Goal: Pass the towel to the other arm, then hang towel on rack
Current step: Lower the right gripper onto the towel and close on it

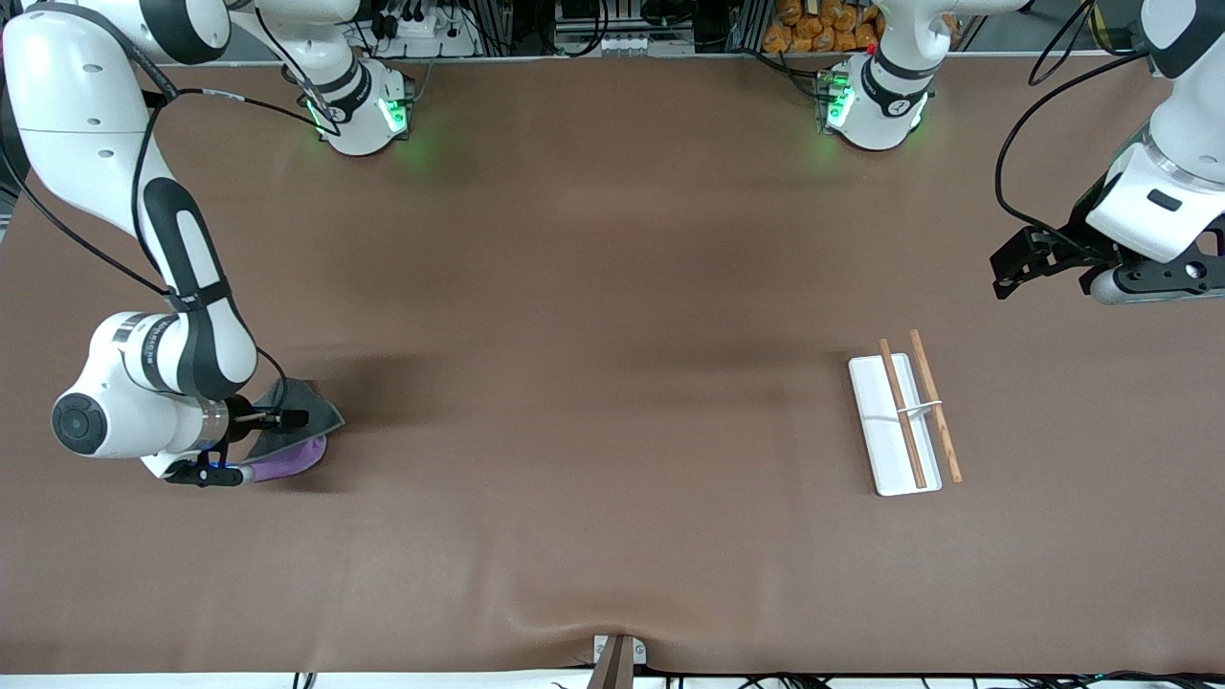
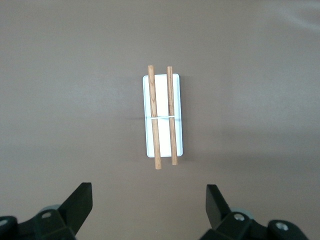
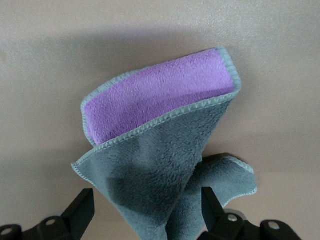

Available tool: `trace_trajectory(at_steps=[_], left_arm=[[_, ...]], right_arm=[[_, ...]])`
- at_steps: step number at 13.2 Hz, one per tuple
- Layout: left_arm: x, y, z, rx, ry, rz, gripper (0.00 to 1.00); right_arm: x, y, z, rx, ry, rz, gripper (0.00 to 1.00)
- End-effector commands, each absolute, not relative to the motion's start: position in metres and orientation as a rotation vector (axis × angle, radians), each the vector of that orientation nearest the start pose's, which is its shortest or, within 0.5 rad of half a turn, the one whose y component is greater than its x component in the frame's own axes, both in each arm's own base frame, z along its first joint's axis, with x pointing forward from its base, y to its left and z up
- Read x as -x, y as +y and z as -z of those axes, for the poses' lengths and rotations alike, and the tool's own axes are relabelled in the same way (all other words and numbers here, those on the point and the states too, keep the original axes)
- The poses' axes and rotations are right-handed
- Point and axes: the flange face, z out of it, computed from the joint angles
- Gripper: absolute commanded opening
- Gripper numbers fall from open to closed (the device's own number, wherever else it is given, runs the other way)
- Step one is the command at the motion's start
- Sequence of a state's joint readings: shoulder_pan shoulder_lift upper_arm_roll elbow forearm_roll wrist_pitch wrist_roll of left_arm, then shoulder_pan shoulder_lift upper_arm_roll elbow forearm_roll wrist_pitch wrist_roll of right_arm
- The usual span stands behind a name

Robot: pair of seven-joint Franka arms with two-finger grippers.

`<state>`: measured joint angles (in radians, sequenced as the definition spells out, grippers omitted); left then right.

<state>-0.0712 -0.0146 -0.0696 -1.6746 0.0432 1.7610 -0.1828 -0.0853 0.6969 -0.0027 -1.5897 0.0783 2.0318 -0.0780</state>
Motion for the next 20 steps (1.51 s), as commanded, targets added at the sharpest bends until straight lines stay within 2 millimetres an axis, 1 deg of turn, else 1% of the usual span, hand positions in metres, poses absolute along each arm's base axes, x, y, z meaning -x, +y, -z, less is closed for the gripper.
trace_trajectory(at_steps=[1,2,7,8,11,13,16,20], left_arm=[[-0.558,-0.075,-0.606,3.128,-0.067,0.175,1.00],[-0.558,-0.075,-0.607,3.128,-0.067,0.177,1.00],[-0.558,-0.077,-0.607,3.128,-0.062,0.177,1.00],[-0.558,-0.079,-0.606,3.128,-0.055,0.175,1.00],[-0.558,-0.087,-0.606,3.132,-0.041,0.182,1.00],[-0.558,-0.088,-0.606,3.145,-0.049,0.179,1.00],[-0.560,-0.088,-0.606,3.147,-0.051,0.190,1.00],[-0.559,-0.086,-0.608,3.149,-0.056,0.197,1.00]], right_arm=[[-0.669,-0.055,-0.203,2.990,0.148,-0.365,0.08],[-0.669,-0.055,-0.203,2.957,0.183,-0.359,0.00],[-0.669,-0.054,-0.203,2.946,0.191,-0.366,0.00],[-0.669,-0.054,-0.206,2.946,0.192,-0.366,0.00],[-0.672,-0.058,-0.223,2.947,0.181,-0.338,0.00],[-0.673,-0.057,-0.258,2.944,0.165,-0.328,0.00],[-0.672,-0.056,-0.323,2.952,0.140,-0.239,0.00],[-0.665,-0.044,-0.406,2.959,-0.010,-0.098,0.00]])
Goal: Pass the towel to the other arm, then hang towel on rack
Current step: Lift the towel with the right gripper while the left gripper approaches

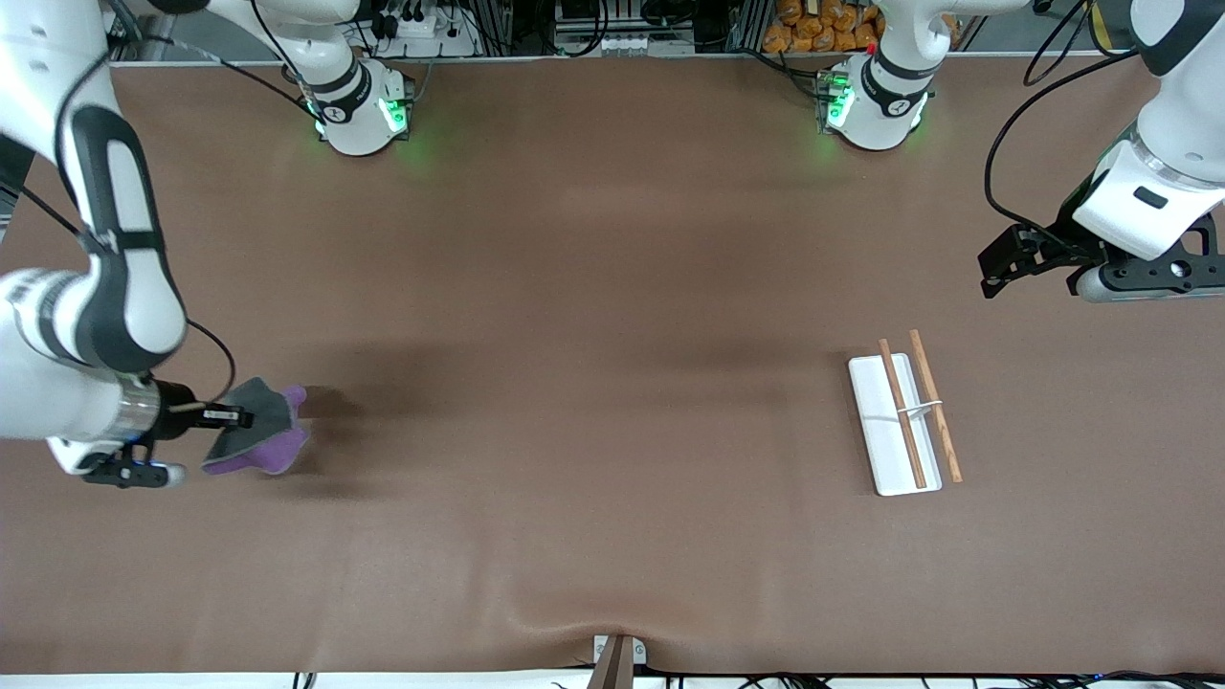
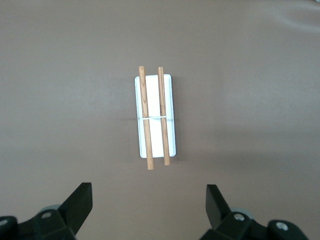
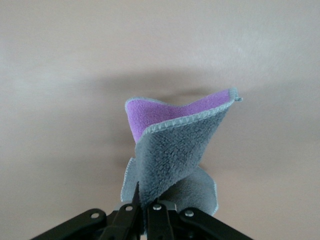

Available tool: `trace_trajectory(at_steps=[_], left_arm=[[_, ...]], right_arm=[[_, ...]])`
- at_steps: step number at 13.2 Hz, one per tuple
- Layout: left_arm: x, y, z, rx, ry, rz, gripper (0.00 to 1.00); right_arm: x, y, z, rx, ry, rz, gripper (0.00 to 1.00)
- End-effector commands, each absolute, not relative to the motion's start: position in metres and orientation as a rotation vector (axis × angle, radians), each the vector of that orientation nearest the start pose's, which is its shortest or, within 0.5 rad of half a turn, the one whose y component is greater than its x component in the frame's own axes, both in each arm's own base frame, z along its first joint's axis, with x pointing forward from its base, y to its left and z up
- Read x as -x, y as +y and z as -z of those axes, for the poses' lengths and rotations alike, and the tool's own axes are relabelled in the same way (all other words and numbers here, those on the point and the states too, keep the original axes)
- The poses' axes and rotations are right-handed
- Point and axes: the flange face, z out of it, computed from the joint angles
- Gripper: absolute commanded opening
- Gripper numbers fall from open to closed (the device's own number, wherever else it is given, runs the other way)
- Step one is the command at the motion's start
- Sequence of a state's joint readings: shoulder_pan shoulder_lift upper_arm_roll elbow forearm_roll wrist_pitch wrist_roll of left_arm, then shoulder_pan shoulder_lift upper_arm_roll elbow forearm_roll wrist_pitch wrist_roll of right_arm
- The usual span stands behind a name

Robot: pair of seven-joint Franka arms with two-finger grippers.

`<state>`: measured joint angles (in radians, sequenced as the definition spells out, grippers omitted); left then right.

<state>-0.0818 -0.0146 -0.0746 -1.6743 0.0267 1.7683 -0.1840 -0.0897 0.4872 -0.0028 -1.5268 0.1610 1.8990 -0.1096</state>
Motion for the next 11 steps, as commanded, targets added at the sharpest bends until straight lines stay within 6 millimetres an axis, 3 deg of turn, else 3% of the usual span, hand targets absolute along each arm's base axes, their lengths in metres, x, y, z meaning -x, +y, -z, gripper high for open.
trace_trajectory(at_steps=[1,3,7,11], left_arm=[[-0.559,-0.086,-0.607,3.149,-0.059,0.193,1.00],[-0.558,-0.086,-0.608,3.149,-0.056,0.195,1.00],[-0.560,-0.088,-0.604,3.149,-0.054,0.185,1.00],[-0.563,-0.097,-0.600,3.198,-0.081,0.184,1.00]], right_arm=[[-0.665,-0.040,-0.421,2.957,-0.088,-0.064,0.00],[-0.671,-0.019,-0.448,2.944,-0.191,0.007,0.00],[-0.672,0.038,-0.483,2.893,-0.315,0.012,0.00],[-0.670,0.083,-0.494,2.865,-0.337,0.016,0.00]])
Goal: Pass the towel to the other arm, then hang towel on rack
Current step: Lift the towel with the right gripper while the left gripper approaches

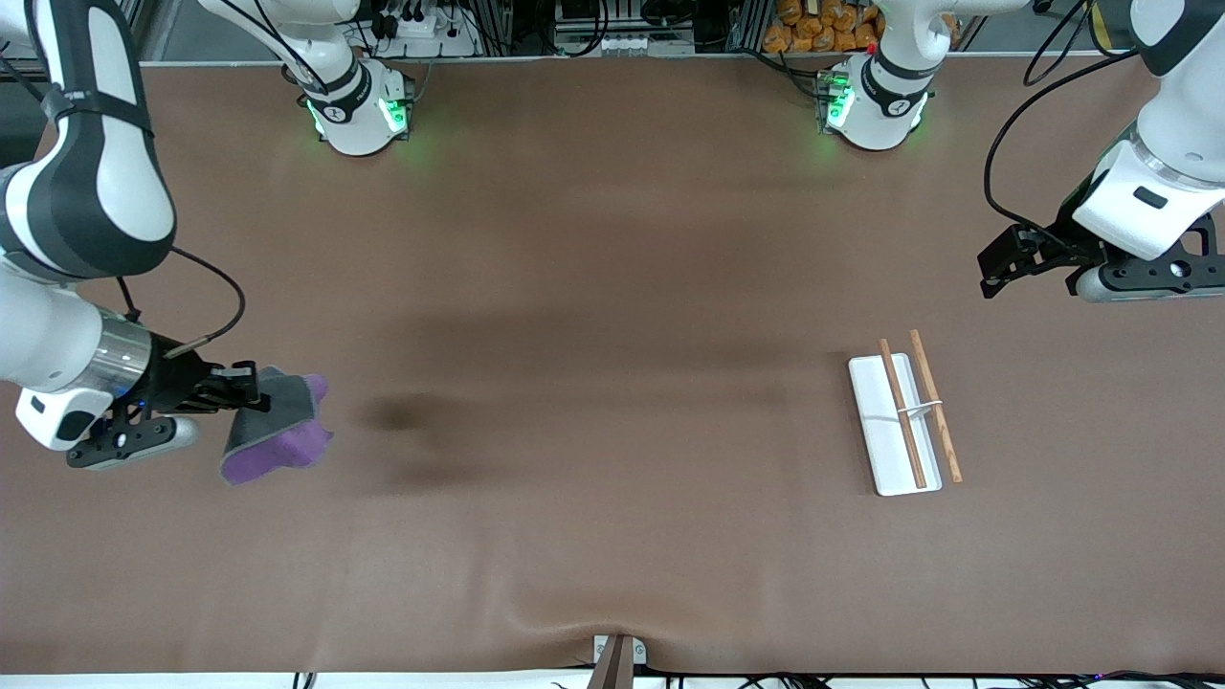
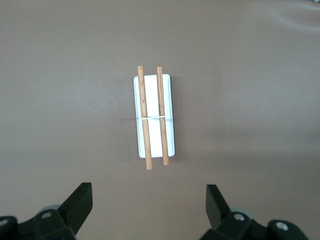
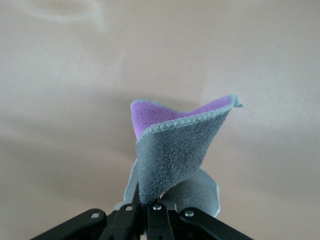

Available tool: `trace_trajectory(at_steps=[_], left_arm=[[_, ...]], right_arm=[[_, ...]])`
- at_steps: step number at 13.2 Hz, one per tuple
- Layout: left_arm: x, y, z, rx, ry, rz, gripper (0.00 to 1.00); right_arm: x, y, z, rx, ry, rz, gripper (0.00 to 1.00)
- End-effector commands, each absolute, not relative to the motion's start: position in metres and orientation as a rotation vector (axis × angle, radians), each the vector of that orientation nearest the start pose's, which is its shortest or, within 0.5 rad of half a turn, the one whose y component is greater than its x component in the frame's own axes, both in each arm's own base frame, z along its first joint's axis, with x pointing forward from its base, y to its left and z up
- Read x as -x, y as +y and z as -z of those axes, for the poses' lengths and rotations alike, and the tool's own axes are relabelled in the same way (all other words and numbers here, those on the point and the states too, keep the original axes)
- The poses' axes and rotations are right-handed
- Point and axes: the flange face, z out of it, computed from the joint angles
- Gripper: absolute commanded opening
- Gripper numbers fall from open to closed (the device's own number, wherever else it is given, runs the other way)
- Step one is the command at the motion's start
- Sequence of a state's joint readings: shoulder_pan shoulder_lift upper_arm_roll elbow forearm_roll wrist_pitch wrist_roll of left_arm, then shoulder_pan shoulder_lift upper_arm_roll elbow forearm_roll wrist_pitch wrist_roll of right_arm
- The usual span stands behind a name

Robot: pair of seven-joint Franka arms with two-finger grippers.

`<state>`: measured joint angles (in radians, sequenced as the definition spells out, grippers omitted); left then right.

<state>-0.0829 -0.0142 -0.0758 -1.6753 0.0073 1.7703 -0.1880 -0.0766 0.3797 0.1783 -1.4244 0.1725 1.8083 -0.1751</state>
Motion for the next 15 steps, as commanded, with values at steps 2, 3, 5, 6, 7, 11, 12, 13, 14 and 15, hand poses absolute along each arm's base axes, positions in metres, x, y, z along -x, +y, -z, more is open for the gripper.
trace_trajectory(at_steps=[2,3,5,6,7,11,12,13,14,15], left_arm=[[-0.570,-0.103,-0.590,3.273,-0.147,0.160,1.00],[-0.573,-0.105,-0.586,3.278,-0.148,0.166,1.00],[-0.581,-0.116,-0.574,3.283,-0.165,0.173,1.00],[-0.583,-0.124,-0.571,3.286,-0.193,0.180,1.00],[-0.583,-0.135,-0.571,3.292,-0.219,0.194,1.00],[-0.592,-0.173,-0.549,3.305,-0.401,0.185,1.00],[-0.594,-0.185,-0.542,3.310,-0.445,0.175,1.00],[-0.596,-0.195,-0.531,3.308,-0.498,0.154,1.00],[-0.598,-0.207,-0.520,3.313,-0.533,0.143,1.00],[-0.603,-0.215,-0.507,3.318,-0.558,0.130,1.00]], right_arm=[[-0.664,0.117,-0.499,2.835,-0.411,0.017,0.00],[-0.662,0.130,-0.502,2.827,-0.419,0.016,0.00],[-0.657,0.160,-0.503,2.826,-0.398,0.002,0.00],[-0.653,0.174,-0.504,2.831,-0.373,-0.007,0.00],[-0.651,0.187,-0.503,2.833,-0.343,-0.019,0.00],[-0.636,0.237,-0.507,2.847,-0.185,-0.055,0.00],[-0.633,0.250,-0.511,2.843,-0.195,-0.047,0.00],[-0.630,0.263,-0.513,2.837,-0.222,-0.042,0.00],[-0.628,0.279,-0.515,2.829,-0.252,-0.024,0.00],[-0.624,0.297,-0.517,2.816,-0.277,0.007,0.00]])
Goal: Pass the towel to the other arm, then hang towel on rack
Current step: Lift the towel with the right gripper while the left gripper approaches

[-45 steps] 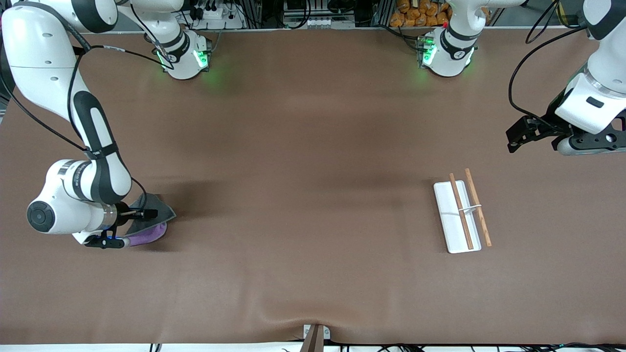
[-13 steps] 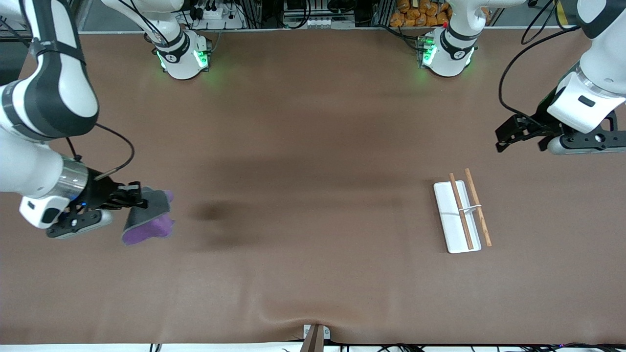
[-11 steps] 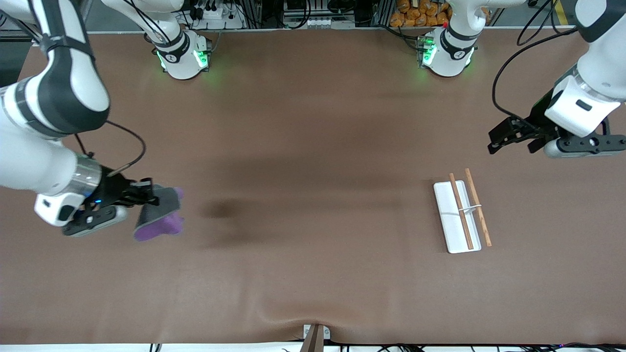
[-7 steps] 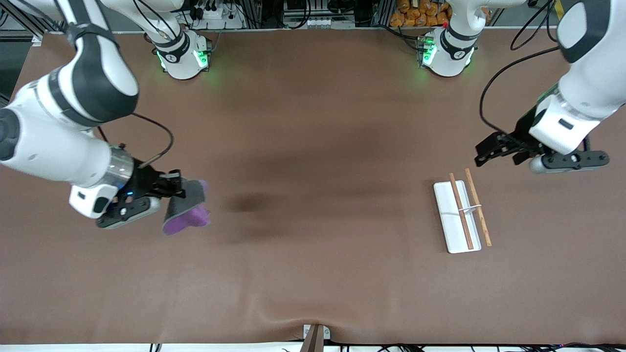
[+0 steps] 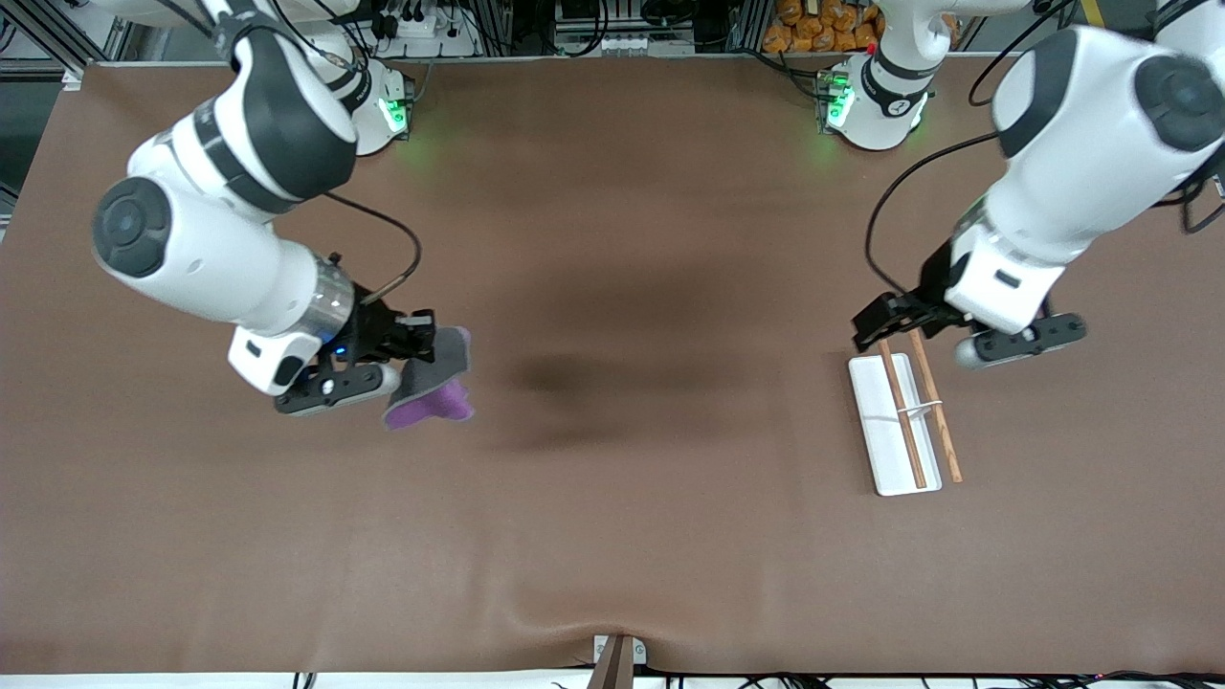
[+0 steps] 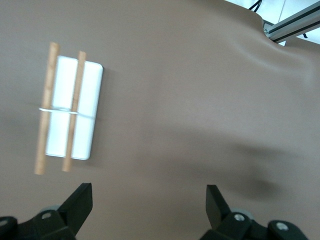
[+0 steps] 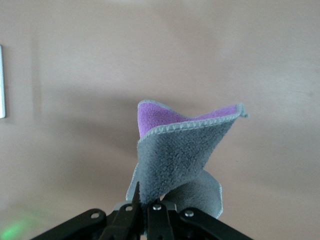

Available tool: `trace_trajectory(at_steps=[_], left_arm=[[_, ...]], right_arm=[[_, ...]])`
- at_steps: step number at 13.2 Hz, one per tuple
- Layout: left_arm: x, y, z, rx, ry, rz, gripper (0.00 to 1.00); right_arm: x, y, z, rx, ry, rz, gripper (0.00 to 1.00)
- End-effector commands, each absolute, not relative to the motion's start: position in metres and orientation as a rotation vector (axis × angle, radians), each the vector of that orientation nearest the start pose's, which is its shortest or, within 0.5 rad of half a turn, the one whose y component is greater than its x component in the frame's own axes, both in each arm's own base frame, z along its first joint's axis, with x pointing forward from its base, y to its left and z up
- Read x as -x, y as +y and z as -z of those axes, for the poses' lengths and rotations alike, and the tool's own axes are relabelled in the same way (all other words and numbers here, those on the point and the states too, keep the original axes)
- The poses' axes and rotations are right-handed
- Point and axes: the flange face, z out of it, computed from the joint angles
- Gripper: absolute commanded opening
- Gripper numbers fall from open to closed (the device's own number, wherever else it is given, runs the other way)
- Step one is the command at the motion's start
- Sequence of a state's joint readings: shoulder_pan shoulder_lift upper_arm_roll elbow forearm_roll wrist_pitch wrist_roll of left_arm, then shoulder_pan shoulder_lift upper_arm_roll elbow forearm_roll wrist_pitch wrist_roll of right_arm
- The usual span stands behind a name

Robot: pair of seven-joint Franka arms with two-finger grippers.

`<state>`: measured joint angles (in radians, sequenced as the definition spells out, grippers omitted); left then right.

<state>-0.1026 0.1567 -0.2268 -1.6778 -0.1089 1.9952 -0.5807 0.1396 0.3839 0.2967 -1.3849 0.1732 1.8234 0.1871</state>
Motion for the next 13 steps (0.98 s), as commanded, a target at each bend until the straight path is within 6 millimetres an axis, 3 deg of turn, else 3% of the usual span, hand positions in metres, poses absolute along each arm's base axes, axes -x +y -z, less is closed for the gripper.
trace_trajectory(at_steps=[1,4,8,13], left_arm=[[-0.606,-0.222,-0.493,3.318,-0.582,0.101,1.00],[-0.616,-0.240,-0.449,3.375,-0.748,-0.128,1.00],[-0.625,-0.263,-0.415,3.440,-0.882,-0.353,1.00],[-0.630,-0.273,-0.376,3.454,-1.043,-0.551,1.00]], right_arm=[[-0.622,0.312,-0.515,2.803,-0.297,0.040,0.00],[-0.607,0.377,-0.507,2.741,-0.405,0.157,0.00],[-0.578,0.457,-0.481,2.666,-0.516,0.260,0.00],[-0.564,0.499,-0.458,2.619,-0.563,0.312,0.00]])
